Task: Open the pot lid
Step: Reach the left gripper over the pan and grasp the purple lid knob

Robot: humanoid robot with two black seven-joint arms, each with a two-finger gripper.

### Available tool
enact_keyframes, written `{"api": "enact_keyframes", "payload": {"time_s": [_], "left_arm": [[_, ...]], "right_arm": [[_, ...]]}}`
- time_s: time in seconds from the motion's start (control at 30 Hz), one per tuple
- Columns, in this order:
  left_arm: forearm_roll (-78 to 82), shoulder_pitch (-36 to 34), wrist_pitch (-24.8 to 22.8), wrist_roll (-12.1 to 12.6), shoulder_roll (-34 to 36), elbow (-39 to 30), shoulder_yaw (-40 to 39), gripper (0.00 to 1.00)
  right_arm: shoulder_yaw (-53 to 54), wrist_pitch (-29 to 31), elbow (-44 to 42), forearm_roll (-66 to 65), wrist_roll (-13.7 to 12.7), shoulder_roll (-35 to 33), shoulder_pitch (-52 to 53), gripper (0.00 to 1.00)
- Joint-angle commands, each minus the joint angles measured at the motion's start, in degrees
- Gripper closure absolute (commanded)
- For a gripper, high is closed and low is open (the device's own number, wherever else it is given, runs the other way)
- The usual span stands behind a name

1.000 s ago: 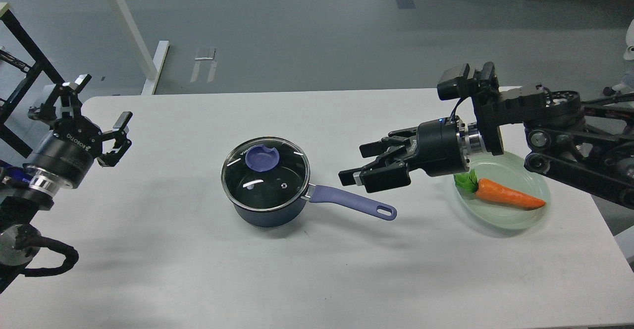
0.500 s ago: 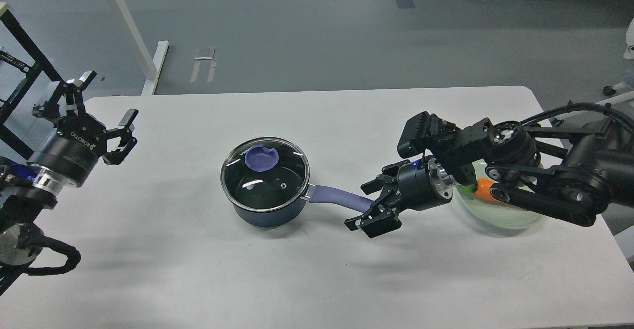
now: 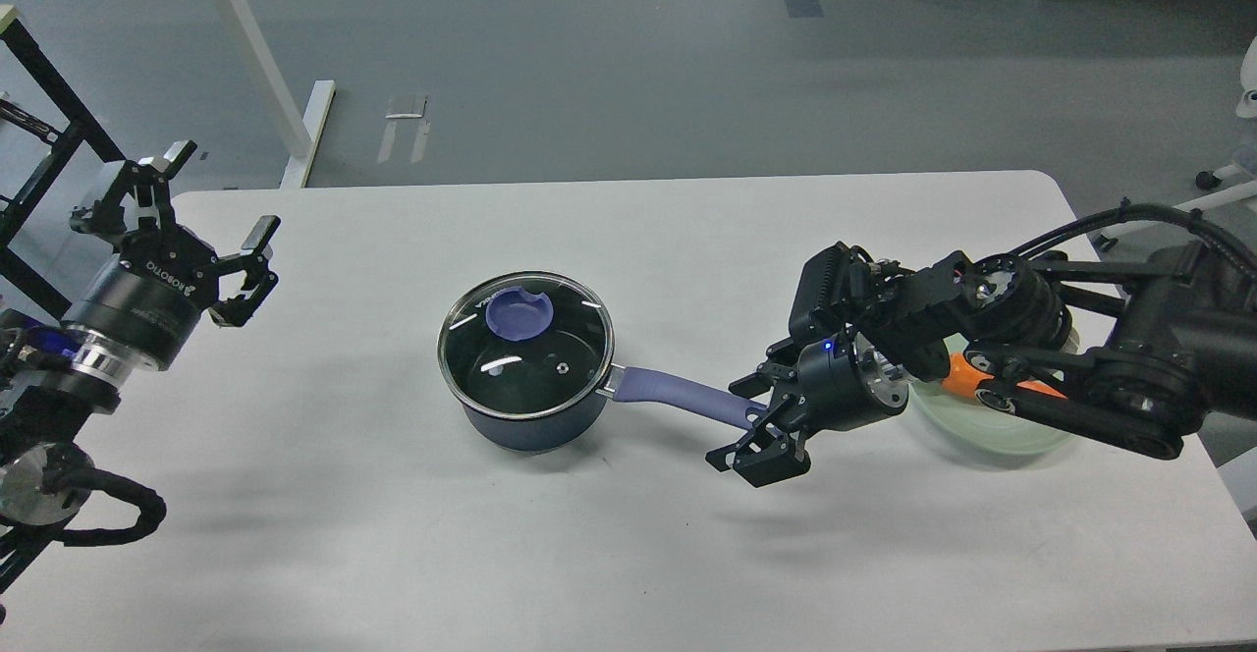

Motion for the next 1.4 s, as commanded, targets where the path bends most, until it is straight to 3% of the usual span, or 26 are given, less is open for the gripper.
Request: {"api": "enact_keyframes", "payload": {"time_s": [0.0,0.3,0.47,0.7,0.83,1.03,1.23,1.37], "left_arm": [[0.0,0.0,0.0,0.0,-0.1,-0.1,0.0,0.01],[1.7,-0.1,-0.1,0.0,-0.1,-0.9,0.8,0.01],[10.1,-1.1,-0.1,0.0,-0.1,-1.0,0.8,0.01],[31.7,-8.2,0.7,0.0,-0.1,-1.3,0.7,0.01],[52.1,-13.3,1.6,0.0,-0.1,-3.0,0.8,0.01],[81.9,-14.6,11.5,0.0,0.0,-11.3,2.9,0.01],[102.7,-19.1,28.0,0.0,0.2,-12.5,19.8,0.01],[105.5,-20.9,30.3,0.0,-0.1,-10.5,25.5,0.01]], "right_arm": [[0.0,-0.2,-0.1,-0.4,0.0,0.3,0.1,0.39],[0.0,-0.9,-0.8,-0.7,0.0,1.0,1.2,0.46],[0.0,-0.9,-1.3,-0.7,0.0,1.8,1.2,0.58],[-0.1,-0.9,-1.9,-0.7,0.0,2.8,1.2,0.64],[-0.1,-0.9,-2.0,-0.7,0.0,2.8,1.2,0.65],[0.0,-0.9,-3.4,-0.7,0.0,3.5,1.2,0.65],[0.0,-0.9,-4.0,-0.7,0.0,4.4,1.3,0.65],[-0.1,-0.9,-4.0,-0.6,0.0,4.4,1.8,0.65]]}}
